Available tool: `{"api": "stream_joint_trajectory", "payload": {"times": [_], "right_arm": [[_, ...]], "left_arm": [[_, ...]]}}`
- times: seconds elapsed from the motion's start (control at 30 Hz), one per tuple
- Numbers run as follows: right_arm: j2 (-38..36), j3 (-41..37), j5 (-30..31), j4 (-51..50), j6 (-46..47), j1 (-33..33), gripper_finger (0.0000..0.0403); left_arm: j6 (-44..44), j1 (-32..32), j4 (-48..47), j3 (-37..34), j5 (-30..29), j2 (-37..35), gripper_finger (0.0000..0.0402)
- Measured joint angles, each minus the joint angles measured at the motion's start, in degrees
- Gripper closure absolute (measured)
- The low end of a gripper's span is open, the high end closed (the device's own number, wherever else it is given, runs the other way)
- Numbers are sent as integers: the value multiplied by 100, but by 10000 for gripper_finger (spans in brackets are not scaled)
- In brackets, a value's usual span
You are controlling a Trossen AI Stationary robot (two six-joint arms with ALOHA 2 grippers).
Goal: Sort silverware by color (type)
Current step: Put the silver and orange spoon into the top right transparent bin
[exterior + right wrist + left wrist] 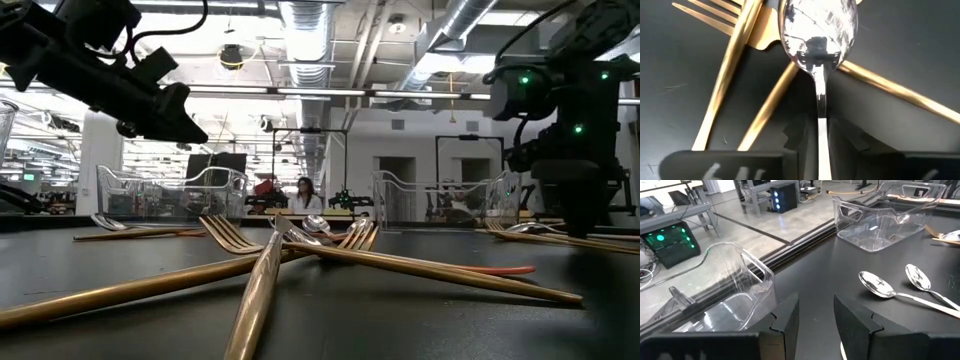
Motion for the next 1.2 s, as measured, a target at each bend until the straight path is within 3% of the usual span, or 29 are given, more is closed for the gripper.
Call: {"api": "stream_joint_trajectory", "payload": {"times": [0.17, 0.33, 0.53, 0.7, 0.83, 0.93, 1.03, 1.1, 1.2], "right_arm": [[54, 106, -9, -157, -246, 0, 356], [-40, 684, -151, -1028, -794, -2, 392], [-56, 1509, -170, -2063, -1508, -1, 388], [-56, 2116, -2, -2254, -2411, -5, 388], [-29, 2717, 521, -2261, -3266, -133, 388], [-17, 3050, 1705, -1886, -3920, -349, 388], [-19, 3078, 2951, -861, -4966, -732, 388], [-17, 3017, 3163, -88, -5732, -1069, 388], [-19, 2818, 2840, 1036, -6524, -1528, 388]], "left_arm": [[-7, -1, -25, 0, 1, 0, 294], [-7, 0, -23, 0, 1, 0, 294], [-9, 1, 20, 0, -24, 0, 294], [-7, 1, 25, 0, -38, 0, 294], [-3, 1, 25, 0, -41, 0, 294], [-5, 2, 25, 0, -41, 0, 294], [10, 40, 50, 0, -110, 0, 294], [8, 67, 52, 0, -105, -2, 294], [1, 69, 51, 0, -37, -2, 294]]}}
